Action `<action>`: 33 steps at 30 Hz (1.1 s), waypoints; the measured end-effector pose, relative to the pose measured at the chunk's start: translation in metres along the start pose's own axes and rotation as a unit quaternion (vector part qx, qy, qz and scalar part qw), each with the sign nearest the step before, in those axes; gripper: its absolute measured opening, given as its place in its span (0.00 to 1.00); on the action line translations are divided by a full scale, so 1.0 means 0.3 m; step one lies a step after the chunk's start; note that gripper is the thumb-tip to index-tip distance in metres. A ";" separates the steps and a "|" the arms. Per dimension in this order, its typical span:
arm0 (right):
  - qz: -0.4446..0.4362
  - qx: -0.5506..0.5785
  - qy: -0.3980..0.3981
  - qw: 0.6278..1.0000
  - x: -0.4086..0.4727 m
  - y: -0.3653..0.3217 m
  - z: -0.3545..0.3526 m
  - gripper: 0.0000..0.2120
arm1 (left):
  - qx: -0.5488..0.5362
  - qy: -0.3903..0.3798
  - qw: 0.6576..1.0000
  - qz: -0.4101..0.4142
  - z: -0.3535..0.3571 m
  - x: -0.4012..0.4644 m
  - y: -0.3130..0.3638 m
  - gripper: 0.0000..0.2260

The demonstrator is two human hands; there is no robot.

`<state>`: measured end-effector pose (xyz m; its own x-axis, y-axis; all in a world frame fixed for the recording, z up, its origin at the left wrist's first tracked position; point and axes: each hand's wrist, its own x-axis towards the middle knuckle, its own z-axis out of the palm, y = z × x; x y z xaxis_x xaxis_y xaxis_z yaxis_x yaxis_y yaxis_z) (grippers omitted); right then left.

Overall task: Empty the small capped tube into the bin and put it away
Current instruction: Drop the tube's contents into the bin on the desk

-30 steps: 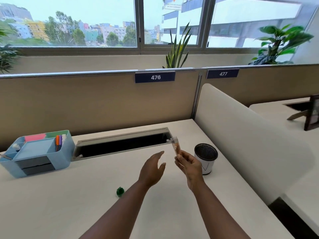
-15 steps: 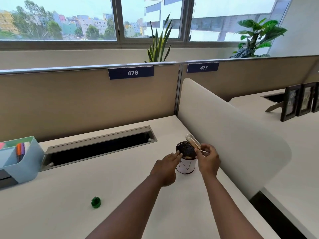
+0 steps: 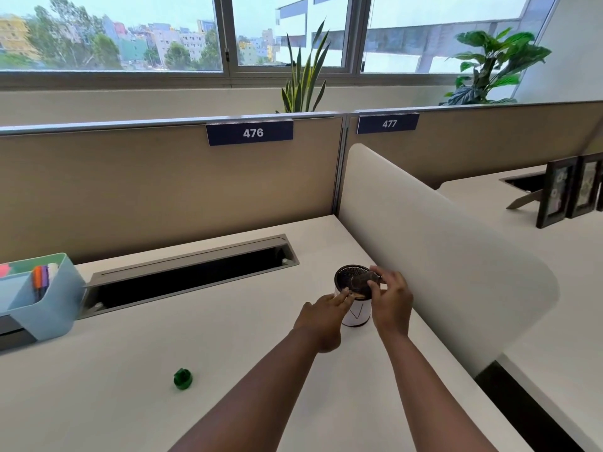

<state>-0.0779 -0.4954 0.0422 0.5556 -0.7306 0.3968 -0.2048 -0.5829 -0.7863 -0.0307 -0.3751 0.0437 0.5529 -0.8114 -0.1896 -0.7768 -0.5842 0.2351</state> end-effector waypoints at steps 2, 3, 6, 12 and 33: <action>-0.008 -0.002 0.008 1.000 -0.001 0.000 0.000 0.14 | -0.006 -0.003 1.000 0.000 -0.004 -0.001 -0.001 0.34; -0.010 -0.004 0.010 1.000 -0.001 0.003 -0.001 0.14 | -0.009 -0.004 1.000 0.001 -0.004 -0.001 -0.001 0.34; 0.013 -0.006 0.008 1.000 0.005 0.004 -0.001 0.14 | -0.023 0.012 1.000 0.006 -0.006 -0.010 -0.003 0.35; 0.126 0.109 0.085 0.982 0.014 -0.063 0.006 0.12 | -0.146 0.100 0.983 -0.040 -0.029 -0.044 -0.057 0.33; 0.360 0.430 -0.322 0.762 -0.326 -0.499 0.341 0.08 | -0.632 0.378 0.655 -0.169 -0.177 -0.463 -0.448 0.05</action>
<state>-0.0191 -0.3003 0.0728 0.8860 -0.2628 -0.3819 -0.1936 0.5388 -0.8199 0.0130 -0.1848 0.0891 0.9914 -0.1293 -0.0197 0.0338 0.1076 0.9936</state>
